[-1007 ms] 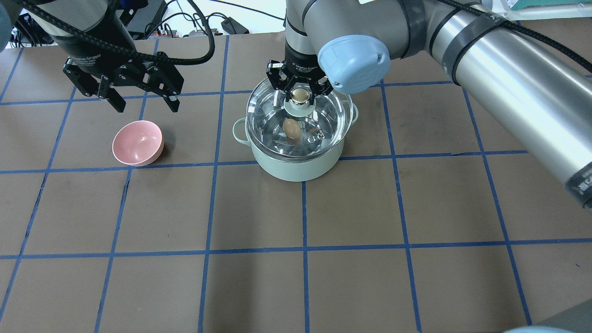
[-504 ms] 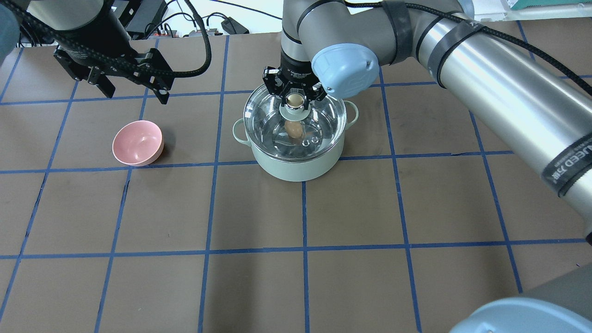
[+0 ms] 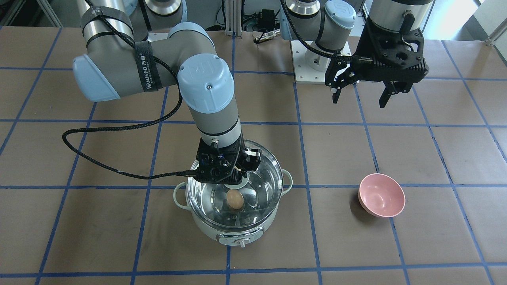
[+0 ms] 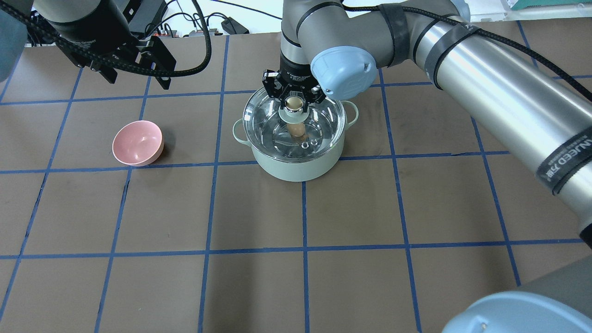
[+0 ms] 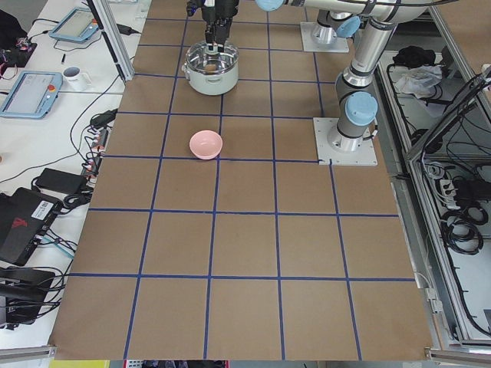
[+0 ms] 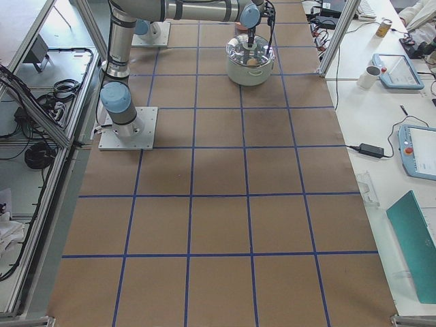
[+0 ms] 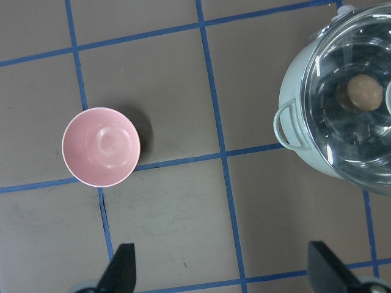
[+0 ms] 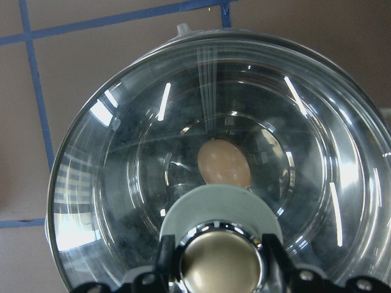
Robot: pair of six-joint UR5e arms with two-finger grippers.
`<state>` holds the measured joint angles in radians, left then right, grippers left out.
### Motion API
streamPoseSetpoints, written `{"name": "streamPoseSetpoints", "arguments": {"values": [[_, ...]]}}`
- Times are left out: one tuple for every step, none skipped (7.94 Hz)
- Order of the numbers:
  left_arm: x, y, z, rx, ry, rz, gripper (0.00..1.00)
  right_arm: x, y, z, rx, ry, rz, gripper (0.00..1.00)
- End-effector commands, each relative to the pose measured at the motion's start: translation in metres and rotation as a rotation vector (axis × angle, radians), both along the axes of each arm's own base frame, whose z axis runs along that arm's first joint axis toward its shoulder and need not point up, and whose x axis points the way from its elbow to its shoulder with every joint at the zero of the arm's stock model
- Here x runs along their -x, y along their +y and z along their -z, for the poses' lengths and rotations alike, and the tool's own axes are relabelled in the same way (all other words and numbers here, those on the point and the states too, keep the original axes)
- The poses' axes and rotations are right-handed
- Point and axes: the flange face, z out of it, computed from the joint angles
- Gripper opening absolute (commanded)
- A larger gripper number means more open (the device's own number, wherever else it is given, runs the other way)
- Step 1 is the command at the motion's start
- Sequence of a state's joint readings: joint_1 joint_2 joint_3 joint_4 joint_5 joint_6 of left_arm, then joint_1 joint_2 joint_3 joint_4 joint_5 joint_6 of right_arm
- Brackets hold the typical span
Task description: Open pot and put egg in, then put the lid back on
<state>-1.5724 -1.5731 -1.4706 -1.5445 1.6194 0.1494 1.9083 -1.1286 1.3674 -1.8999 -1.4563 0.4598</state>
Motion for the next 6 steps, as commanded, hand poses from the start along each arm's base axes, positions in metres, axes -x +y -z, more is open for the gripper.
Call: {"name": "streamPoseSetpoints", "arguments": {"values": [[0.0024,0.0000,-0.0019,0.016,0.036,-0.093,1.00,0.0000,-0.0002,0.0047,-0.005,0.004,-0.016,0.00],[0.0051,-0.0004,-0.0021,0.016,0.075,-0.119,1.00,0.0008,-0.0010,0.0057,-0.006,0.005,-0.015,0.00],[0.0051,-0.0004,-0.0021,0.016,0.076,-0.124,1.00,-0.0001,-0.0005,0.0057,-0.006,0.005,-0.016,0.00],[0.0050,-0.0004,-0.0021,0.016,0.074,-0.124,1.00,-0.0001,-0.0005,0.0057,-0.006,0.005,-0.019,0.00],[0.0047,-0.0002,-0.0019,0.015,0.071,-0.124,1.00,-0.0001,-0.0005,0.0057,-0.006,0.005,-0.019,0.00],[0.0047,-0.0002,-0.0019,0.015,0.071,-0.124,1.00,-0.0002,-0.0007,0.0068,-0.007,0.005,-0.019,0.00]]}}
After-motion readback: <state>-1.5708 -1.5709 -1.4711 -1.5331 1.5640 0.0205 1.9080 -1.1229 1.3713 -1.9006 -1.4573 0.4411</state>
